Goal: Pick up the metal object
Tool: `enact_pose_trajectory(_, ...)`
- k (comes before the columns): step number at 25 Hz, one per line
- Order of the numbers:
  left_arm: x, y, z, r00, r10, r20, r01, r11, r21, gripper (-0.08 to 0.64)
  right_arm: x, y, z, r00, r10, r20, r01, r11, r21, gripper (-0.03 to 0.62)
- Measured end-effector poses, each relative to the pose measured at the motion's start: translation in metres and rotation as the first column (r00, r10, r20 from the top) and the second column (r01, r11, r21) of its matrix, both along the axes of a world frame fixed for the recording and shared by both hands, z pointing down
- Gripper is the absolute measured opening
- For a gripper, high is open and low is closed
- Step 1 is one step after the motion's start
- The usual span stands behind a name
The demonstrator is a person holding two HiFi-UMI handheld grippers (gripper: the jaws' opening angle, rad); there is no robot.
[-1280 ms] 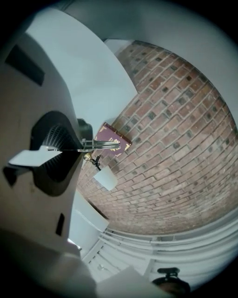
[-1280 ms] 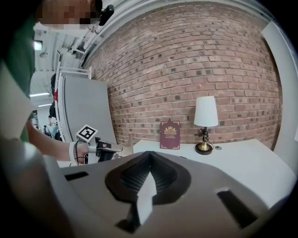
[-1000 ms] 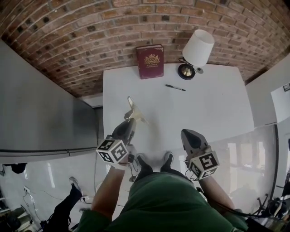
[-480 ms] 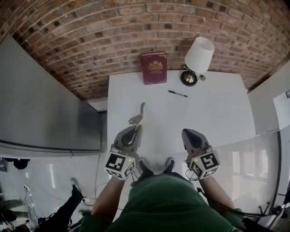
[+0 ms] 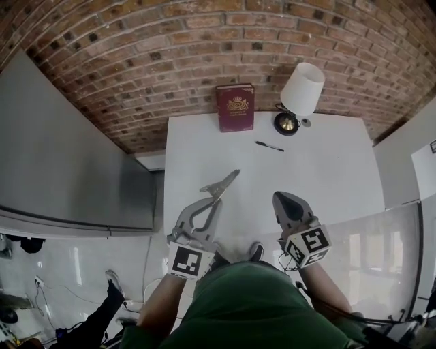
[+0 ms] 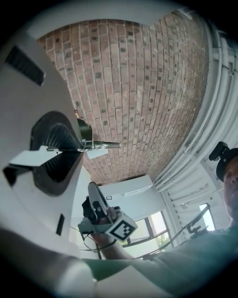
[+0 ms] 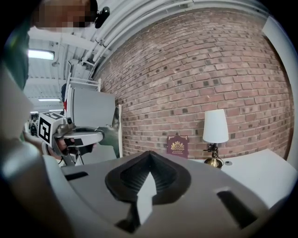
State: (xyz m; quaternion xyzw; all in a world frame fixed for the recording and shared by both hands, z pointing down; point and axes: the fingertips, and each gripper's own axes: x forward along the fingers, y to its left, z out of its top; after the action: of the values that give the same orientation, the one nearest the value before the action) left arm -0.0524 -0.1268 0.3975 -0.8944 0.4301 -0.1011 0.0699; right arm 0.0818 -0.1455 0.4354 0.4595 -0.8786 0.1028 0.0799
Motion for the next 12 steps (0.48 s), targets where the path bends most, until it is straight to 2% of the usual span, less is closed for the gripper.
enact_pose_trajectory(4, 0.007, 0.003, -0.006, 0.996, 0.034, 0.086, -0.039, 0.998, 0.055, 0.009, -0.003, -0.004, -0.008, 1.0, -0.005, -0.006, 0.005, 1.0, 0.012, 0.003)
enact_pose_trajectory(12, 0.023, 0.002, -0.003, 0.985, 0.069, 0.155, -0.084, 0.992, 0.091, 0.009, 0.005, -0.011, -0.014, 1.0, 0.015, -0.001, -0.015, 1.0, 0.017, 0.003)
